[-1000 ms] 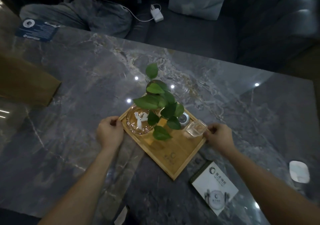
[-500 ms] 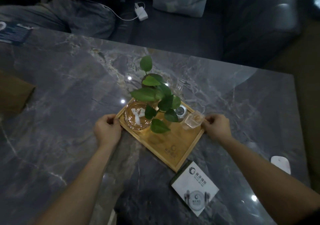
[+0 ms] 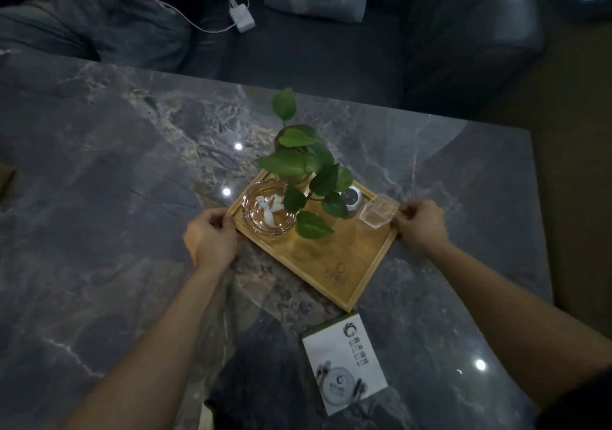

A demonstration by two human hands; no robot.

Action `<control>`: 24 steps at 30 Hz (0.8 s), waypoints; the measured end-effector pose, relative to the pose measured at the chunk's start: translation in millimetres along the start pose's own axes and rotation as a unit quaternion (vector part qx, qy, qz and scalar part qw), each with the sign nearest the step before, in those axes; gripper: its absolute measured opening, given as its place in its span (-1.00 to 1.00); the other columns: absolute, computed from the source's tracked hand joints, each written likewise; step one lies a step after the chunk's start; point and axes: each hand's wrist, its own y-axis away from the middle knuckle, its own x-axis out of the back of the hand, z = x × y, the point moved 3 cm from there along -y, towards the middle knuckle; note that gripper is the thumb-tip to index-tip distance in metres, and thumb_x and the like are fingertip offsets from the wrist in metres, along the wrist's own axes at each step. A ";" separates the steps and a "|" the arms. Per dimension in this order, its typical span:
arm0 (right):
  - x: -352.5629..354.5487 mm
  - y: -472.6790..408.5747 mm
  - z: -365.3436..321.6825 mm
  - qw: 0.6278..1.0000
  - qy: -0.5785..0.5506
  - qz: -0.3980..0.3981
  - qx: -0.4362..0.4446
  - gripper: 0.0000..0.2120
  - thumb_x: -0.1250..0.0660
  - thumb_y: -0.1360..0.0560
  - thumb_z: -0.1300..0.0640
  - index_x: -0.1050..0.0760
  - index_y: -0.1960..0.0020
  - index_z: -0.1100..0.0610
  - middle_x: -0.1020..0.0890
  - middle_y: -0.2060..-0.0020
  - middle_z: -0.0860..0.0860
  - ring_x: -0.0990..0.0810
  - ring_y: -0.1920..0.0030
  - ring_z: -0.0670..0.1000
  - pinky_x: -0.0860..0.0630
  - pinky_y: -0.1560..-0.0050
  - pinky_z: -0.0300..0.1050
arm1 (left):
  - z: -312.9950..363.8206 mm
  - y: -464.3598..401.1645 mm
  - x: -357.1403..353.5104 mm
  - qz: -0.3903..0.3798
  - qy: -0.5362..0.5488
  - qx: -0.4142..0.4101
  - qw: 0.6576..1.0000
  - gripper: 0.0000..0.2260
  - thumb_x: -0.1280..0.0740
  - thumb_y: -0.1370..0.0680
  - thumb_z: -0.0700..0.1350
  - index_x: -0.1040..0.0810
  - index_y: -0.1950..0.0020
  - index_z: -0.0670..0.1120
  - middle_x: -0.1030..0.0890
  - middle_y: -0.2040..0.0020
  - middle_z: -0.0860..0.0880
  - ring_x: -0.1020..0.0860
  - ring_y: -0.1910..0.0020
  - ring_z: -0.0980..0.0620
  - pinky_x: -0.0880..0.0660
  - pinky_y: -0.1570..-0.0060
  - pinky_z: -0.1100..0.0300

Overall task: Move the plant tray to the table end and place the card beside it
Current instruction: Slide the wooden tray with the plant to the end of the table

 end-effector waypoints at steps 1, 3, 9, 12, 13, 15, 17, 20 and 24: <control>2.3 -2.7 4.0 1.000 -0.002 -0.001 -0.002 -0.80 -0.40 -0.47 0.18 -0.59 0.32 0.17 -0.62 0.47 0.04 -0.58 0.45 -0.10 -0.53 0.42 -0.21 | 2.4 1.9 -2.9 -0.003 0.000 0.000 1.000 -0.87 -0.41 -0.51 -0.15 -0.72 0.01 -0.13 -0.74 0.10 -0.16 -0.69 0.09 -0.12 -0.58 -0.07 0.10; 4.9 -6.1 6.8 1.000 -0.002 0.001 0.007 -0.80 -0.41 -0.46 0.18 -0.58 0.33 0.18 -0.60 0.49 0.04 -0.56 0.46 -0.10 -0.48 0.46 -0.32 | 2.1 1.6 -6.9 -0.005 0.006 0.001 1.000 -0.87 -0.41 -0.48 -0.11 -0.71 0.04 -0.09 -0.74 0.13 -0.13 -0.71 0.14 -0.12 -0.63 -0.07 0.00; 16.4 -12.9 15.9 1.000 -0.014 -0.010 0.018 -0.78 -0.41 -0.45 0.21 -0.57 0.37 0.10 -0.58 0.49 -0.02 -0.55 0.46 -0.10 -0.43 0.43 -0.23 | 3.9 7.2 -23.1 0.001 -0.003 0.010 1.000 -0.88 -0.40 -0.46 -0.09 -0.70 0.07 -0.07 -0.74 0.15 -0.10 -0.72 0.17 -0.11 -0.66 0.00 -0.11; 26.7 -16.1 24.6 1.000 -0.010 -0.003 0.010 -0.74 -0.40 -0.45 0.22 -0.53 0.41 0.08 -0.58 0.49 -0.02 -0.54 0.45 -0.11 -0.40 0.48 -0.31 | 18.4 18.2 -32.3 0.002 0.000 0.009 1.000 -0.87 -0.40 -0.46 -0.11 -0.72 0.04 -0.08 -0.75 0.10 -0.11 -0.71 0.13 -0.12 -0.65 -0.06 -0.07; 30.3 -16.9 27.4 1.000 -0.010 0.000 0.010 -0.73 -0.40 -0.45 0.23 -0.52 0.41 0.08 -0.58 0.49 -0.01 -0.53 0.45 -0.11 -0.39 0.49 -0.33 | 22.7 21.6 -36.1 -0.001 -0.001 0.006 1.000 -0.85 -0.40 -0.47 -0.12 -0.72 0.03 -0.09 -0.75 0.08 -0.12 -0.71 0.09 -0.13 -0.62 -0.10 -0.01; 37.9 -19.1 34.7 1.000 -0.007 0.007 0.001 -0.74 -0.39 -0.46 0.23 -0.53 0.40 0.09 -0.58 0.48 0.01 -0.54 0.43 -0.09 -0.41 0.44 -0.27 | 32.9 29.8 -42.0 -0.002 -0.018 -0.006 1.000 -0.84 -0.41 -0.50 -0.15 -0.72 -0.02 -0.13 -0.74 0.03 -0.16 -0.68 0.01 -0.16 -0.56 -0.10 0.08; 47.5 -21.7 42.8 1.000 -0.002 0.013 -0.011 -0.73 -0.39 -0.46 0.22 -0.53 0.41 0.08 -0.58 0.48 0.01 -0.55 0.40 -0.05 -0.44 0.36 -0.16 | 38.5 34.6 -52.1 -0.007 -0.019 -0.021 1.000 -0.84 -0.41 -0.50 -0.16 -0.72 -0.03 -0.14 -0.74 0.03 -0.17 -0.68 0.00 -0.16 -0.55 -0.10 0.05; 63.5 -26.0 56.5 1.000 0.017 0.018 -0.014 -0.73 -0.37 -0.44 0.25 -0.51 0.43 0.15 -0.58 0.48 0.07 -0.56 0.39 0.02 -0.42 0.36 -0.14 | 49.3 42.1 -70.1 -0.030 -0.022 -0.038 0.999 -0.85 -0.42 -0.49 -0.18 -0.73 0.00 -0.16 -0.74 0.07 -0.17 -0.69 0.05 -0.14 -0.58 -0.07 0.05; 84.1 -32.6 79.7 0.999 0.027 0.028 -0.034 -0.82 -0.37 -0.44 0.25 -0.57 0.32 0.29 -0.65 0.40 0.20 -0.63 0.32 0.14 -0.51 0.28 -0.06 | 68.6 54.4 -93.1 -0.048 -0.020 -0.049 0.997 -0.84 -0.39 -0.50 -0.23 -0.72 -0.03 -0.18 -0.74 0.06 -0.14 -0.65 0.11 -0.03 -0.51 0.01 0.20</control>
